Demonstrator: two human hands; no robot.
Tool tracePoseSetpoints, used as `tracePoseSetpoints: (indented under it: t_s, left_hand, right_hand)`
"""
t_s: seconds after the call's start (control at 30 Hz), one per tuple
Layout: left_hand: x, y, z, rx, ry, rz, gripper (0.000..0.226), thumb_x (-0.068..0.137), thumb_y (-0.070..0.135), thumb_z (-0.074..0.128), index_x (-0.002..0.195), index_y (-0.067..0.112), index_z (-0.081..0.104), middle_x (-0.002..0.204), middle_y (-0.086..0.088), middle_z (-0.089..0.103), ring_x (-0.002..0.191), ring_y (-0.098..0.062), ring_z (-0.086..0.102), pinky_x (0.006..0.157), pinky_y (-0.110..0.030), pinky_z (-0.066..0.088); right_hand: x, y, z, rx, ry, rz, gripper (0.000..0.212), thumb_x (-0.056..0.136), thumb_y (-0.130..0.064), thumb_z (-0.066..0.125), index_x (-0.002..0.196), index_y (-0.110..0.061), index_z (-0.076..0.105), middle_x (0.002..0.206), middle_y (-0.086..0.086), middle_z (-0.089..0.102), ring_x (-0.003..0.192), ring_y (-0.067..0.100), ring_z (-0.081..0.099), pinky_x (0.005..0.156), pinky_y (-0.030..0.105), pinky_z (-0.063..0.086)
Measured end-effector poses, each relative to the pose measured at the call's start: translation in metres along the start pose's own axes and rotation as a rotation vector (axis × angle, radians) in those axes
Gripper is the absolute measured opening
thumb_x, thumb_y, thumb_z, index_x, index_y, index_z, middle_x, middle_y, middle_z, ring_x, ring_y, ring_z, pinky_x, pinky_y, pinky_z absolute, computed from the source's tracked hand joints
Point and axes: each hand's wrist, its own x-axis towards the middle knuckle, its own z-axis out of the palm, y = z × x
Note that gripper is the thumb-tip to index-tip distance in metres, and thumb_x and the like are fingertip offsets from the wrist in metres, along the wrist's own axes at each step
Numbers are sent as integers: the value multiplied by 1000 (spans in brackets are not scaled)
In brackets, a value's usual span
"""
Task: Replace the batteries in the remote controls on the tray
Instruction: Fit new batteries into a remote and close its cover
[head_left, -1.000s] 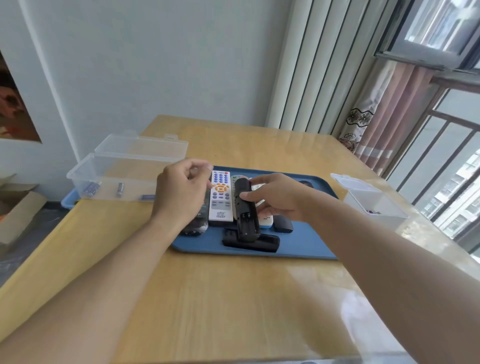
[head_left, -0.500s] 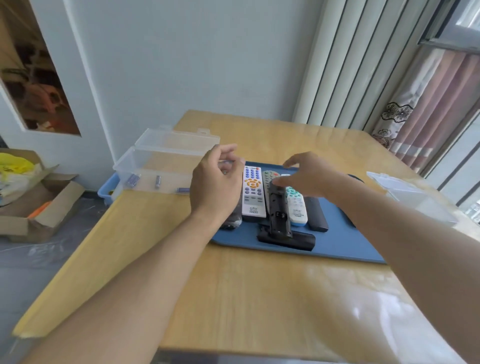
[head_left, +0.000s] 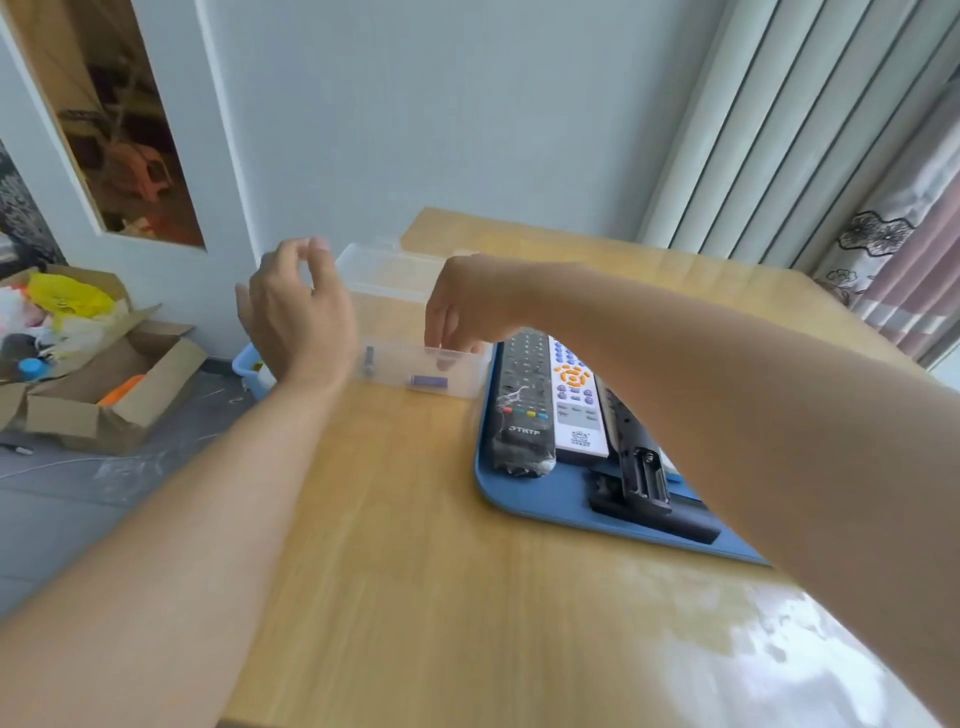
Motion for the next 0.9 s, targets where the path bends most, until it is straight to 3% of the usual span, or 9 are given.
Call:
tracePoseSetpoints:
  t_s: [0.1,0.17,0.23,0.37,0.57,0.63,0.8,0.9]
  left_hand:
    - [8,-6,2,-258,31,-331,38,100,37,39,105,17,71,106,3,70,102,-20,62,88,-33,51]
    - [17,-9,1,-445,40,-583,37,98,32,40,90,20,73,92,9,70,89,-20,63,79,-32,56]
    - [23,-10,-2,-532,52,-713,36,98,30,40,83,22,72,91,9,72,81,-17,64,62,-31,52]
    - [23,-8,-4,-591,43,-760,40,99,32,40,85,20,75,90,11,74,84,-15,66,62,-30,49]
    - [20,-5,-7,-591,45,-767,41,102,32,38,89,19,75,92,9,74,85,-11,67,71,-28,55]
    - [20,-5,-7,-597,51,-767,41,103,32,39,91,18,75,91,8,74,87,-12,69,75,-26,56]
    - [20,-7,-8,-601,63,-762,41,102,33,40,84,20,74,91,8,74,91,-15,69,88,-37,59]
    - [20,-7,-6,-596,63,-759,40,101,32,40,82,20,74,90,8,74,89,-15,69,86,-36,59]
  right_hand:
    - [15,-3,4,-60,-90,-15,17,82,-20,75,87,-36,78,90,-11,77,84,10,73,82,29,58]
    - [27,-5,11,-126,-73,-21,27,85,-12,68,86,-38,75,92,-12,73,91,17,69,81,30,56]
    - [34,-7,17,-143,-17,-20,36,88,-7,55,88,-39,72,96,-10,71,93,20,66,79,29,55]
    - [42,-13,19,-57,44,-70,26,84,-11,63,80,-34,71,90,-11,74,85,14,66,66,24,53]
    - [52,-25,18,-104,7,-162,42,87,-9,68,116,-39,71,97,-17,70,87,8,62,57,16,43]
    - [52,-27,17,-115,-6,-153,33,85,-14,76,110,-37,75,90,-16,71,82,6,63,54,15,41]
    - [53,-29,13,-146,-77,-127,24,79,-33,84,101,-31,75,93,-10,75,89,13,66,67,22,48]
    - [53,-30,12,-195,-93,-103,31,75,-48,84,101,-34,74,93,-10,72,94,18,64,76,27,49]
